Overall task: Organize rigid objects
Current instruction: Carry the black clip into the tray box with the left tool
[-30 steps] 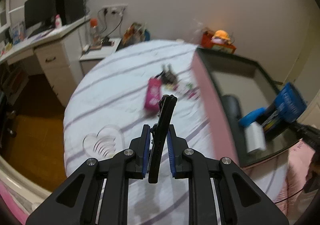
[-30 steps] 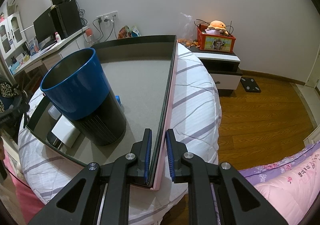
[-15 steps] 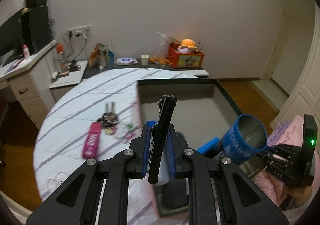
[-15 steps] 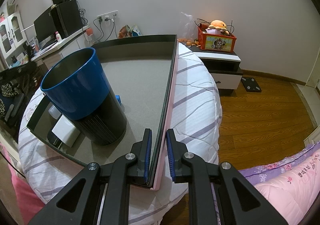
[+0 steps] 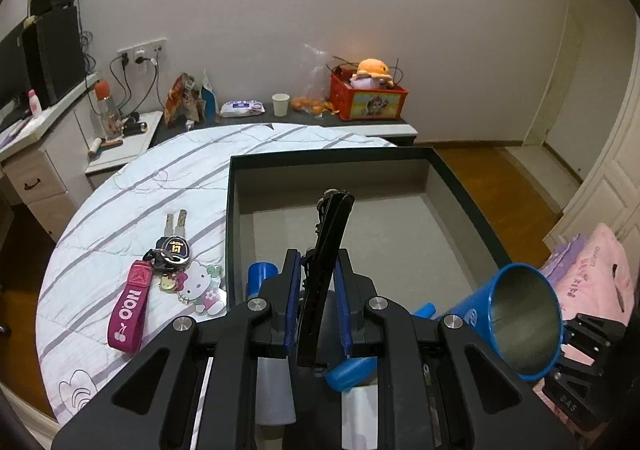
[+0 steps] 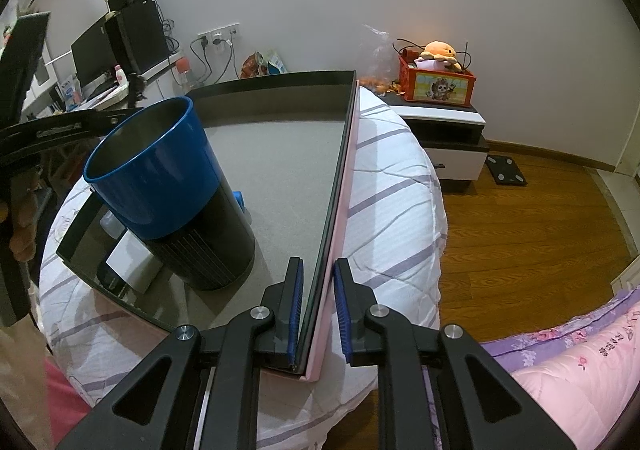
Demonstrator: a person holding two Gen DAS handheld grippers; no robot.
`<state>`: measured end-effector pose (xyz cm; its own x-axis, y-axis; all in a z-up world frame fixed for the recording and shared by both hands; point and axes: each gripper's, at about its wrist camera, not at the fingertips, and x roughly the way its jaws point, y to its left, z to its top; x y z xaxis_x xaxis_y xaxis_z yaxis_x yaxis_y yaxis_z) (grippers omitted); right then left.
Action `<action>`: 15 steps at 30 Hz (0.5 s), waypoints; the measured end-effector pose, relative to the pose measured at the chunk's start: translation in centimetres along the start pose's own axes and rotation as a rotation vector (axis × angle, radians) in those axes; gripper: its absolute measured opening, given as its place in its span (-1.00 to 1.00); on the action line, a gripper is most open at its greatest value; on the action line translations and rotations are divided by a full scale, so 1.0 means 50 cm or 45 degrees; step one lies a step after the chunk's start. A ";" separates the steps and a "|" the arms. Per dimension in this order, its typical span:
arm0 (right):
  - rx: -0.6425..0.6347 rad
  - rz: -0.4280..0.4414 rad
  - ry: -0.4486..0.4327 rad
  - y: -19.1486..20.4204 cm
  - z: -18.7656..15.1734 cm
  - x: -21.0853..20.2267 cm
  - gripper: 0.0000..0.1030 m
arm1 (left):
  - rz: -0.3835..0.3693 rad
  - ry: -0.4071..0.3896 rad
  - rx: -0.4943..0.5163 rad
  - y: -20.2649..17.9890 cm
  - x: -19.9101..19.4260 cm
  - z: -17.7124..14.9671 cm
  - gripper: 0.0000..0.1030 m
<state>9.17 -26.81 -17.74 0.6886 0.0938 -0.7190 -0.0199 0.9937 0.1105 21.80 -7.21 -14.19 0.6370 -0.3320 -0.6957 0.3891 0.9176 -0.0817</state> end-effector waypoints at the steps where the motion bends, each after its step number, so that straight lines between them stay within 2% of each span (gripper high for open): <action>1: 0.001 0.002 -0.001 -0.001 -0.001 0.000 -0.67 | 0.001 0.006 -0.001 -0.001 0.005 0.003 -0.68; 15: 0.014 0.022 -0.010 -0.005 0.000 -0.001 -0.67 | 0.037 0.049 0.021 -0.017 0.043 0.000 -0.67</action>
<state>9.14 -27.06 -17.73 0.6941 0.1104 -0.7114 -0.0240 0.9912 0.1303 22.86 -8.71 -15.60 0.6221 -0.2961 -0.7248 0.3819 0.9229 -0.0493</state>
